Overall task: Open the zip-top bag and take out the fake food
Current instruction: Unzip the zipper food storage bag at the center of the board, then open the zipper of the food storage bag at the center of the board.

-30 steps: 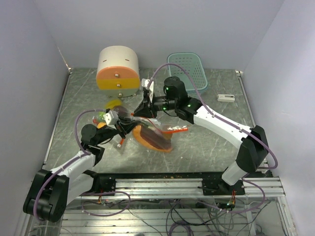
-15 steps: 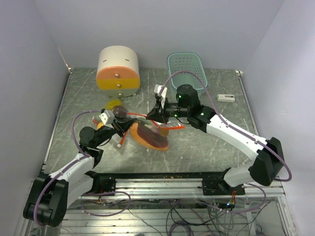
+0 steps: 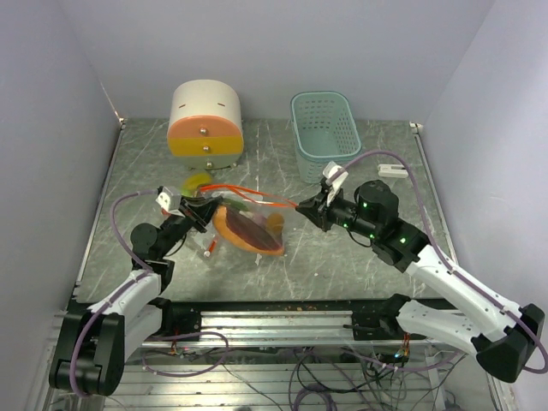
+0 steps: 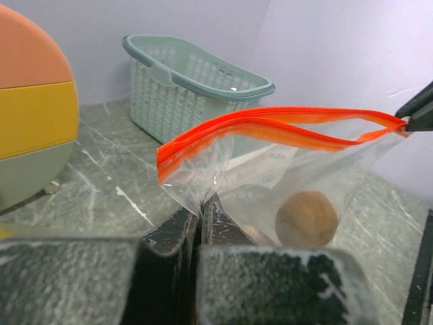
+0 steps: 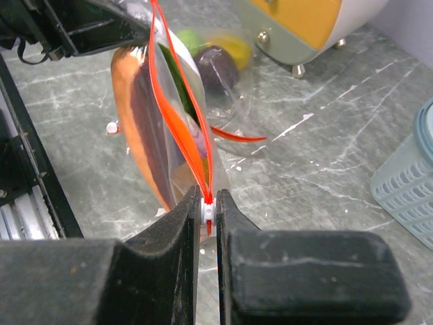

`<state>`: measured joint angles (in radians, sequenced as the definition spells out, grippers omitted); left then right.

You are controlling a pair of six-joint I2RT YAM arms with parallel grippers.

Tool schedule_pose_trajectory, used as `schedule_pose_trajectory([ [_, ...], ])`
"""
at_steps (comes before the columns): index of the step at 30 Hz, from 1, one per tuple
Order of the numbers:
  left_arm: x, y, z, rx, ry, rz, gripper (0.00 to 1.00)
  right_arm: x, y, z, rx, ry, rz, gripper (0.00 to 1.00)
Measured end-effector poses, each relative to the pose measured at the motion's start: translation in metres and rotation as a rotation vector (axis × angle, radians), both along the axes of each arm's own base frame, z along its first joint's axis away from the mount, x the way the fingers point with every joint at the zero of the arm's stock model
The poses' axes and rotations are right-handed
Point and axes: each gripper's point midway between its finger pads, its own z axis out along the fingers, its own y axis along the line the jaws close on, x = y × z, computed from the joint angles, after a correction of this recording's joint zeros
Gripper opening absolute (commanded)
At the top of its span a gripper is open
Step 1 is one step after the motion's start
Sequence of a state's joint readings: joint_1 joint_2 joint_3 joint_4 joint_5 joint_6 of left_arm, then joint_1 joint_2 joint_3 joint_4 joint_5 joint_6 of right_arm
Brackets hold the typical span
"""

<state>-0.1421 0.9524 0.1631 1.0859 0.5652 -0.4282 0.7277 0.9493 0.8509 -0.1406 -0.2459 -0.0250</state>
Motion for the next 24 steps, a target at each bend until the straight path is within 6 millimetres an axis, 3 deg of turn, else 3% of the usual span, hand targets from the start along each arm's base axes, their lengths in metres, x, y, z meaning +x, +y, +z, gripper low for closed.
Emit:
schedule_pose_trajectory([
  [7, -0.004, -0.004, 0.002, -0.023, -0.003, -0.04, 0.07, 0.0, -0.006, -0.001, 0.01, 0.017, -0.038, 0.02],
  [10, -0.004, -0.004, 0.0, -0.018, -0.005, -0.049, 0.07, -0.005, -0.003, -0.01, 0.01, 0.046, -0.015, 0.28],
  [13, -0.001, -0.001, -0.003, -0.014, 0.001, -0.042, 0.07, -0.007, 0.0, -0.016, 0.009, 0.071, 0.004, 0.48],
  [17, 0.001, -0.001, -0.007, -0.014, 0.005, -0.055, 0.07, -0.005, 0.004, -0.018, 0.013, 0.084, 0.017, 0.59],
  [24, -0.007, -0.013, -0.007, -0.024, -0.017, -0.157, 0.07, 0.012, 0.019, 0.004, 0.024, 0.047, 0.026, 0.61],
])
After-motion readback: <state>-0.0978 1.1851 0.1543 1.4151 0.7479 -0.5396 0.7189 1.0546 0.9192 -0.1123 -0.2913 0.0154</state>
